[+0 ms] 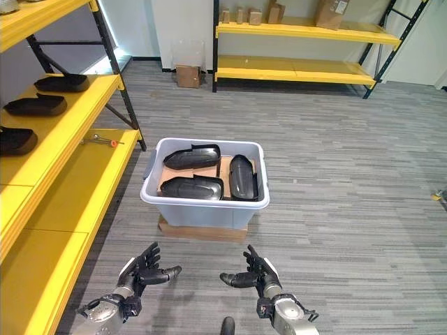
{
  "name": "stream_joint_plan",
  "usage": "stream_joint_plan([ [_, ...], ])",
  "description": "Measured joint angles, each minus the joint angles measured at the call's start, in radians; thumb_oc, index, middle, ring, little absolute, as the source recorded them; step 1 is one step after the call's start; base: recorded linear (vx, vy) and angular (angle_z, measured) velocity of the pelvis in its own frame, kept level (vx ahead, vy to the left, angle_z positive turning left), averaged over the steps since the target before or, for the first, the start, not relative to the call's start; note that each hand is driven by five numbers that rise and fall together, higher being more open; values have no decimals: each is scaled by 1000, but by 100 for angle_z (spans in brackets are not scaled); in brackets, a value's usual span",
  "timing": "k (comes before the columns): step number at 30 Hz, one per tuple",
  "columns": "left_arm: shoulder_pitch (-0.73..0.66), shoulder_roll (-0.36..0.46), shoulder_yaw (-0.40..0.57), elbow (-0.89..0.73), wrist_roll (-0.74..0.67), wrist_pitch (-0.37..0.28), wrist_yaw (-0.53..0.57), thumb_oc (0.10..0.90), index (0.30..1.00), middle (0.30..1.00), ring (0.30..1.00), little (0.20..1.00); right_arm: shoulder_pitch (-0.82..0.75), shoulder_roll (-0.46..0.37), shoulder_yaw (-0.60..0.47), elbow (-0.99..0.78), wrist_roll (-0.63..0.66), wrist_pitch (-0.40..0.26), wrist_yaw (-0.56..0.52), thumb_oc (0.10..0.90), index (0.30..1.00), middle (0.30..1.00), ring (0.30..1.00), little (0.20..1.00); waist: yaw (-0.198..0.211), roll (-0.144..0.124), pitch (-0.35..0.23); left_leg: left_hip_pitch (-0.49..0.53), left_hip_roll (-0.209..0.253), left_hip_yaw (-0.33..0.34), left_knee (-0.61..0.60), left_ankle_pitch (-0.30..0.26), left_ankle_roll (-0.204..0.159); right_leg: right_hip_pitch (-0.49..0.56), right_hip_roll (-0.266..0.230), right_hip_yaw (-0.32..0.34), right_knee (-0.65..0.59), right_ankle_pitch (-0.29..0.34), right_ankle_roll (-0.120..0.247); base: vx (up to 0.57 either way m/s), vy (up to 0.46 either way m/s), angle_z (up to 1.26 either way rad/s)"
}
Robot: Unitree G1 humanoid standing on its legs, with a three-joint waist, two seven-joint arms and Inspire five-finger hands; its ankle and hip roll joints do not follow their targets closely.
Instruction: Move parts from the plastic box to the shelf.
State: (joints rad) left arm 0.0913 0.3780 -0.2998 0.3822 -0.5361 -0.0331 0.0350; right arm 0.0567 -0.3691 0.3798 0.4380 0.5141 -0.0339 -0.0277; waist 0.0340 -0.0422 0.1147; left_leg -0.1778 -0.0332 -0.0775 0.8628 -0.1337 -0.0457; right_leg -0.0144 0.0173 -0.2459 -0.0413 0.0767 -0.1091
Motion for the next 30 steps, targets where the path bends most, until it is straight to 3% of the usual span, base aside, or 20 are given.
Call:
stream_joint_plan([
  [2, -6, 13, 2, -7, -1, 0, 4, 900, 1000, 1000, 1000, 1000, 1, 11, 0, -2, 0, 0, -9, 900, 1000, 1000, 1000, 1000, 3, -38, 17, -64, 56, -2, -48, -35, -8, 26, -2, -5, 0, -17, -10, 119, -20, 28],
  [3, -14, 19, -4, -7, -1, 0, 2, 900, 1000, 1000, 1000, 1000, 2, 15, -5, -1, 0, -5, -10, 900, 1000, 1000, 1000, 1000, -3, -62, 26, -105, 78, 16, -104, -36, -10, 30, -18, -8, 0, -57, -11, 191, 56, 31],
  [5, -28, 21, -16, -8, -1, 1, 0, 900, 1000, 1000, 1000, 1000, -7, 11, -19, 0, 1, -4, -17, 900, 1000, 1000, 1000, 1000, 3, -72, 49, -156, 110, 40, -284, -27, -2, 34, -30, -18, -5, -65, -2, 248, 116, 33],
  [6, -29, 23, -31, 4, -1, 2, 0, 900, 1000, 1000, 1000, 1000, -7, 10, -22, 2, 1, -5, -26, 900, 1000, 1000, 1000, 1000, 2, -72, 63, -138, 126, 73, -593, 18, 7, 62, -41, -20, -33, -67, 17, 223, 133, 23],
  [7, -29, 23, -31, 4, -1, 2, 0, 900, 1000, 1000, 1000, 1000, -7, 10, -22, 2, 1, -5, -26, 900, 1000, 1000, 1000, 1000, 2, -72, 63, -138, 126, 73, -593, 18, 7, 62, -41, -20, -33, -67, 17, 232, 136, 6],
  [8, -18, 19, -34, 8, 0, 6, 0, 900, 1000, 1000, 1000, 1000, -8, 7, -23, 8, 1, -5, -26, 900, 1000, 1000, 1000, 1000, 0, -45, 77, -123, 141, 97, -752, 95, 2, 91, -38, -30, -39, -60, 49, 146, 85, -4],
  [10, -11, 15, -42, 16, 1, 6, -1, 900, 1000, 1000, 1000, 1000, 9, 5, -23, 10, 1, -7, -29, 900, 1000, 1000, 1000, 1000, -1, -2, 83, -118, 161, 112, -854, 161, -23, 130, -27, -32, -52, -89, 70, 230, 150, -1],
  [12, -8, 11, -50, 16, 3, 6, -3, 900, 1000, 1000, 1000, 1000, 31, 0, -21, 13, 0, -6, -28, 900, 1000, 1000, 1000, 1000, 13, 40, 81, -82, 169, 127, -893, 181, -17, 156, -20, -4, -45, -115, 111, 278, 202, -27],
  [13, -8, 15, -47, 19, 3, 6, 0, 900, 1000, 1000, 1000, 1000, 33, 10, -18, 23, 1, -5, -27, 900, 1000, 1000, 1000, 1000, 22, 32, 81, -62, 151, 132, -901, 222, -27, 159, -41, 13, -40, -132, 134, 285, 218, -41],
  [14, -9, 27, -47, 10, 4, 7, 2, 900, 1000, 1000, 1000, 1000, 40, 17, -14, 18, 0, -3, -25, 900, 1000, 1000, 1000, 1000, 28, 8, 80, -51, 119, 152, -891, 230, -24, 160, -84, 25, -25, -147, 133, 278, 223, -33],
  [17, -11, 63, -26, -5, 11, 10, 2, 900, 1000, 1000, 1000, 1000, 55, 55, -8, -2, 0, -3, -13, 900, 1000, 1000, 1000, 1000, 22, -9, 72, 9, 58, 184, -871, 281, 54, 168, -157, 43, 99, -175, 166, 275, 284, -38],
  [20, -66, 87, -38, -12, 19, 7, 0, 900, 1000, 1000, 1000, 1000, 49, 79, -10, -3, 1, -3, -9, 900, 1000, 1000, 1000, 1000, 18, -16, 70, 22, 39, 188, -861, 277, 105, 129, -185, 44, 201, -192, 188, 159, 198, 8],
  [23, -89, 99, -51, -16, 33, 4, -1, 900, 1000, 1000, 1000, 1000, 37, 95, -7, -1, 1, -3, -3, 900, 1000, 1000, 1000, 1000, 20, -38, 56, 39, 2, 188, -865, 255, 134, 119, -209, 48, 230, -184, 201, 170, 221, 9],
  [25, -88, 100, -60, -17, 38, 4, -1, 900, 1000, 1000, 1000, 1000, 20, 95, -8, 0, 1, -3, -4, 900, 1000, 1000, 1000, 1000, 19, -33, 56, 57, -7, 197, -868, 245, 145, 107, -224, 62, 280, -174, 216, 127, 213, -9],
  [27, -82, 101, -64, -17, 43, 4, -2, 900, 1000, 1000, 1000, 1000, 7, 96, -4, -1, 0, -3, -3, 900, 1000, 1000, 1000, 1000, 17, -30, 56, 83, -12, 201, -869, 235, 165, 63, -238, 86, 401, -162, 235, 81, 183, -6],
  [29, -76, 104, -69, -18, 51, 5, -2, 900, 1000, 1000, 1000, 1000, 4, 95, 0, -1, 0, -4, -3, 900, 1000, 1000, 1000, 1000, -3, -25, 58, 115, -26, 201, -875, 216, 175, -55, -264, 155, 662, -106, 255, 66, 178, 11],
  [30, -76, 104, -71, -20, 51, 4, -2, 900, 1000, 1000, 1000, 1000, 9, 94, 0, -1, 0, -3, -3, 900, 1000, 1000, 1000, 1000, -7, -21, 57, 123, -33, 202, -875, 218, 169, -80, -267, 170, 711, -126, 261, 107, 206, 2],
])
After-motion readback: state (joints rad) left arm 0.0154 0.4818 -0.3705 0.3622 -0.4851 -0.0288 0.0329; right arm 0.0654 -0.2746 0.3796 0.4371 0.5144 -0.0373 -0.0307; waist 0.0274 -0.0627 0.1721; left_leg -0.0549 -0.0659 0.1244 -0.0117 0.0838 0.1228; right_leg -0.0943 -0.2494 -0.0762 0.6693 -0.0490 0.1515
